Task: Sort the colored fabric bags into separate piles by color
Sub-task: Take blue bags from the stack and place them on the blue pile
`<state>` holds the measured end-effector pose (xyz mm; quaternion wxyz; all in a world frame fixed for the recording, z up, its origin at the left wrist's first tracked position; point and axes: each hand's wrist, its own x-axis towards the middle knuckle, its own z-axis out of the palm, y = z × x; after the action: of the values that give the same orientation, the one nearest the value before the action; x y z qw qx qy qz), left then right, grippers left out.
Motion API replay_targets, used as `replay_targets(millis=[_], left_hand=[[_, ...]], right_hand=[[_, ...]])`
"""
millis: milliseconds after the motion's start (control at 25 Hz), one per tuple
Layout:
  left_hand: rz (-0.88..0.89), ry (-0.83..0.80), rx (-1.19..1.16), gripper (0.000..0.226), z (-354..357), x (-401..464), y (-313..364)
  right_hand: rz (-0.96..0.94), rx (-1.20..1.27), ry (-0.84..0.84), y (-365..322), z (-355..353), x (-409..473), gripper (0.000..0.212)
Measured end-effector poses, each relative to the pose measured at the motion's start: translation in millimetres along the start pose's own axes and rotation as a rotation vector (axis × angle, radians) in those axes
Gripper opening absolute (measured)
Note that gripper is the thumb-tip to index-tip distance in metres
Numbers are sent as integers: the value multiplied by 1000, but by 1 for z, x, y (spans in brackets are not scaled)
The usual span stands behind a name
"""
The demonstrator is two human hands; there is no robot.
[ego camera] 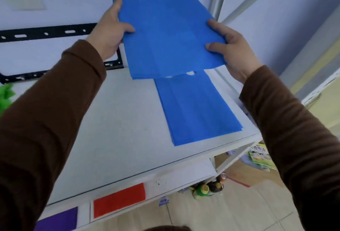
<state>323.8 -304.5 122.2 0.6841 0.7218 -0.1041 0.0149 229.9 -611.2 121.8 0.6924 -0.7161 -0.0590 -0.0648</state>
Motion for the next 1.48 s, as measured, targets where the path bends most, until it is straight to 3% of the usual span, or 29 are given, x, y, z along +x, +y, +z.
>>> replay_targets(millis=[120, 280, 400, 480, 760, 880, 1000, 1120, 1240, 1400, 1480], left_hand=[[-75, -6, -34, 88, 55, -1, -39], [-305, 10, 59, 84, 111, -27, -113], [-454, -35, 355, 84, 130, -41, -155], [-465, 3, 502, 84, 136, -44, -163], [-420, -4, 689, 83, 141, -49, -156], [-414, 44, 681, 85, 138, -57, -156], [-411, 186, 662, 70, 140, -72, -150], [-475, 220, 292, 65, 156, -95, -144], [-458, 195, 35, 61, 166, -110, -144], [-473, 270, 28, 60, 162, -125, -133], [-452, 238, 183, 66, 154, -132, -133]], right_hand=[[79, 6, -9, 42, -61, -7, 61], [321, -14, -19, 123, -104, -33, 60], [375, -400, -155, 165, -115, -54, 61], [379, -504, -187, 178, -117, -60, 61], [294, -623, -215, 177, -114, -64, 59], [253, -770, -183, 173, -116, -62, 59], [281, -848, -125, 169, -121, -50, 60], [416, -581, -95, 173, -111, -37, 71], [398, -543, -102, 183, -98, -25, 76], [372, -556, -121, 184, -90, -22, 72], [317, -653, -130, 181, -97, -31, 68]])
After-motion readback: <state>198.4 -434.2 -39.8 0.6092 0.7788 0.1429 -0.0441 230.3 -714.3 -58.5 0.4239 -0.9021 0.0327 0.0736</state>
